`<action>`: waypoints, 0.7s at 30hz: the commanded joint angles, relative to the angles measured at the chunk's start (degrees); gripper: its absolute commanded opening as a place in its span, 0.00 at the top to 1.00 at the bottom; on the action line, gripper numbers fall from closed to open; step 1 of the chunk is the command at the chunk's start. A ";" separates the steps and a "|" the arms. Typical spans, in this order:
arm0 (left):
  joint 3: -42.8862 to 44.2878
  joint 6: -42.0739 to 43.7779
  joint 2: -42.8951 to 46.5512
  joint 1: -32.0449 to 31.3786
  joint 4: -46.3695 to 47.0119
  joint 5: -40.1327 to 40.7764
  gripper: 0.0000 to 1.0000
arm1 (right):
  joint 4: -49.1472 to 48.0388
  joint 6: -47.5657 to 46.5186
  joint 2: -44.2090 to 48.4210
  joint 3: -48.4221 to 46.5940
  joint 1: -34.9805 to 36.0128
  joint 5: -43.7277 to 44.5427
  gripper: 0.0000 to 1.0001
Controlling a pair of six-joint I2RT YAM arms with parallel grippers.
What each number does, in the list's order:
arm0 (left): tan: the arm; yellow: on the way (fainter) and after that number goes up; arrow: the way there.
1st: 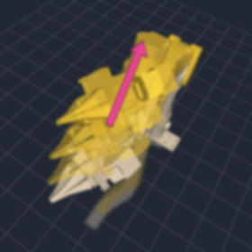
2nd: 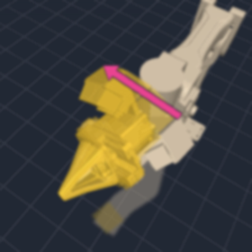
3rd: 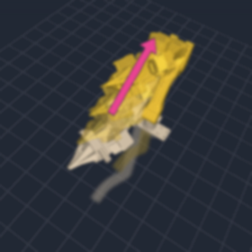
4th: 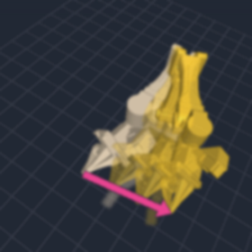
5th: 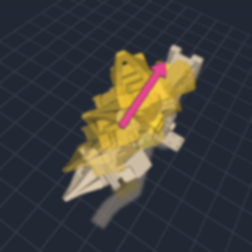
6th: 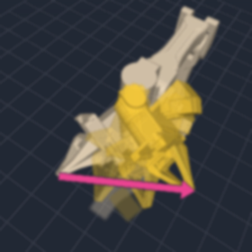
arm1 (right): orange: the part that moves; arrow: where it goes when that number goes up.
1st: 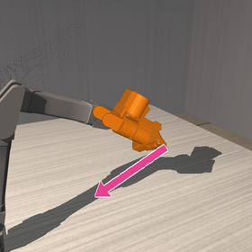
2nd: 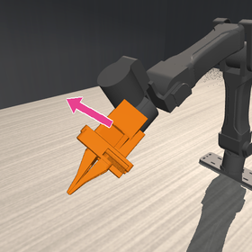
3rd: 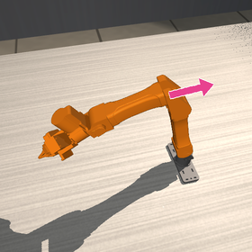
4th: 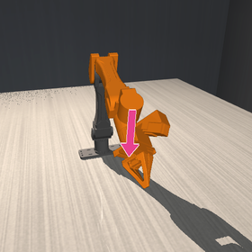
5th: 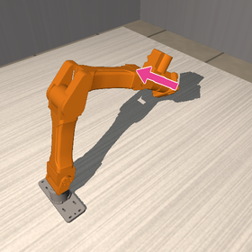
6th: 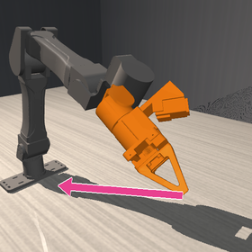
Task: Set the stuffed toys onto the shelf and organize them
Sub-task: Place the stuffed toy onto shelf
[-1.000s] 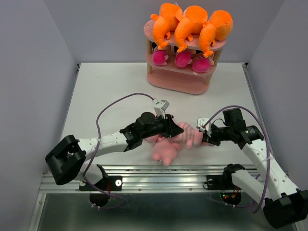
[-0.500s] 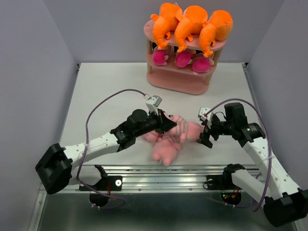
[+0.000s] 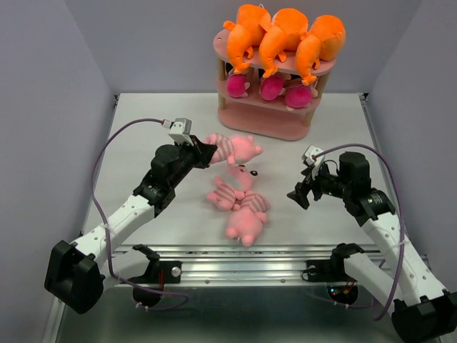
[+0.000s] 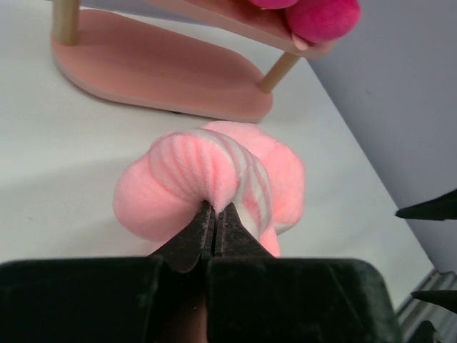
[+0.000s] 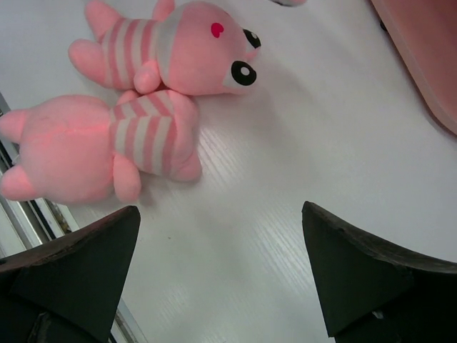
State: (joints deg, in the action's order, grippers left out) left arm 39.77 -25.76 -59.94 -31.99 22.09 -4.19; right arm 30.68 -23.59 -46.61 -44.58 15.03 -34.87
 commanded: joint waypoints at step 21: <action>-0.67 29.27 -28.81 4.13 52.96 5.59 1.00 | -11.96 9.36 6.36 5.03 -0.26 13.16 0.00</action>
State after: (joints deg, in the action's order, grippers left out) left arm 35.07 -2.02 -85.43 -28.23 60.45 1.13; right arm 21.82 -14.13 -41.01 -40.29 15.03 -23.46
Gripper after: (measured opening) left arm 0.037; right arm 0.998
